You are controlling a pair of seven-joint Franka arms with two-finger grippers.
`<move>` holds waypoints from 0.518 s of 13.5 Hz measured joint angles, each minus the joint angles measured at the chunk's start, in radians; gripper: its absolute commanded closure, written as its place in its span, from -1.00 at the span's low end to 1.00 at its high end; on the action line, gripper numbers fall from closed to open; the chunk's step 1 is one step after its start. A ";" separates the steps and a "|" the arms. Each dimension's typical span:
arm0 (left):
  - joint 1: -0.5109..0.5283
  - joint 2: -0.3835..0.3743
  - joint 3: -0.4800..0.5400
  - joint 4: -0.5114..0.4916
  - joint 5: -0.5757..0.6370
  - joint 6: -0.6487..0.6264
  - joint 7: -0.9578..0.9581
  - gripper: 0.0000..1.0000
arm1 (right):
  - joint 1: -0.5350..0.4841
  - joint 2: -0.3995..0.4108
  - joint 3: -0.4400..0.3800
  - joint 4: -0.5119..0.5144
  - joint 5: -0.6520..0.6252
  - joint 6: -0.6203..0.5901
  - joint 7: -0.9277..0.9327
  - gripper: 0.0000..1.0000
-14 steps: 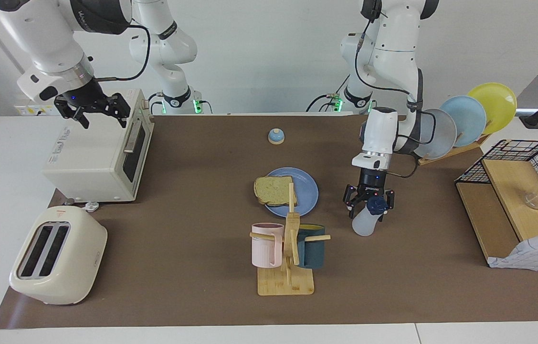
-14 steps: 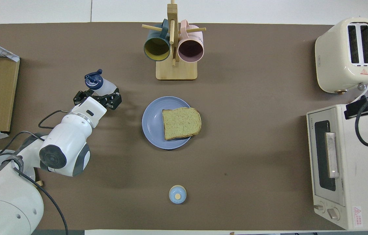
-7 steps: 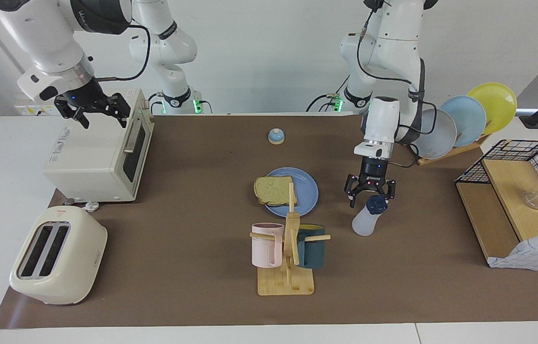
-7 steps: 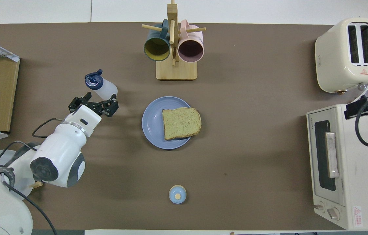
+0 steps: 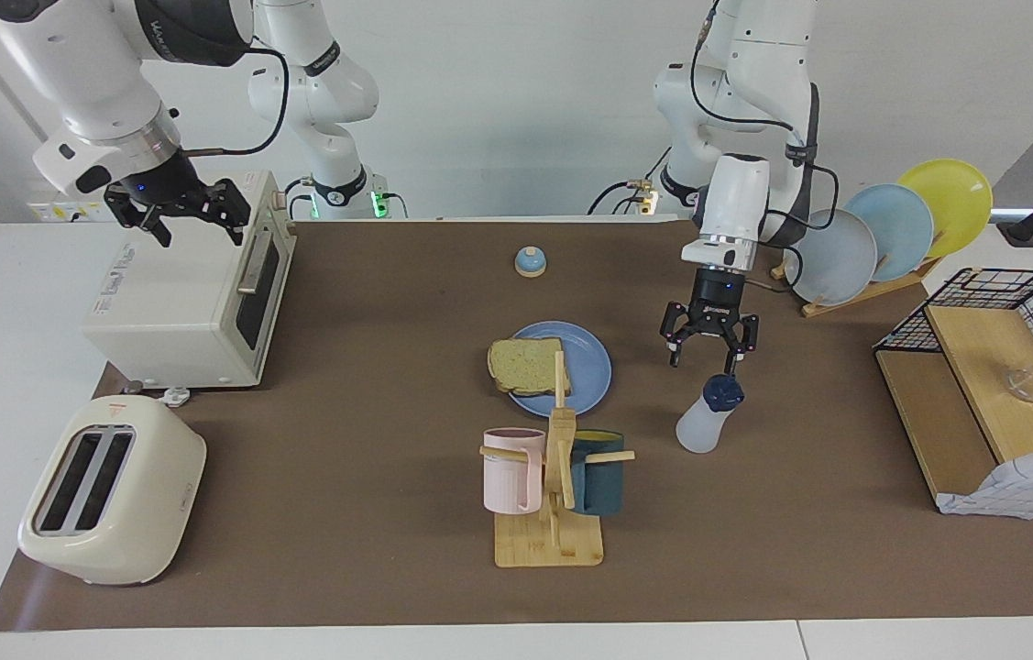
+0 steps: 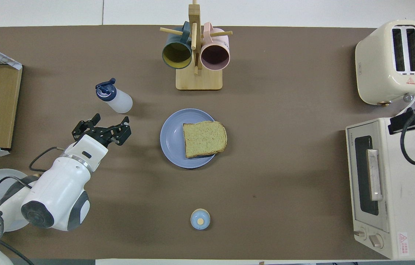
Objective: Put bread on plate and add seasoning
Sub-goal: 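Open the left gripper and release the bottle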
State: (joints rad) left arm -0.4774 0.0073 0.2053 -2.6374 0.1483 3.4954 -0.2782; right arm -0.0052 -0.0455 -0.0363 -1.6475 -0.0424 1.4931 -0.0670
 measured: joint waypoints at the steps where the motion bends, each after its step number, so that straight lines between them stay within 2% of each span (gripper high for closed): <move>1: -0.010 -0.023 0.000 -0.006 0.000 -0.007 0.000 -1.00 | 0.000 0.000 0.000 0.000 0.000 0.000 0.000 -1.00; 4: -0.054 -0.085 -0.005 -0.002 0.000 -0.082 -0.019 -1.00 | 0.000 0.000 0.000 0.000 0.000 0.000 0.000 -1.00; 7: -0.101 -0.156 -0.017 0.074 0.000 -0.295 -0.072 -1.00 | 0.000 0.000 0.000 0.000 0.000 0.000 0.000 -1.00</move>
State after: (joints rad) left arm -0.5787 -0.1487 0.1885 -2.5635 0.1482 3.2001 -0.3501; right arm -0.0052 -0.0455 -0.0363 -1.6475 -0.0424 1.4931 -0.0670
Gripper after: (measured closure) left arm 0.000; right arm 0.000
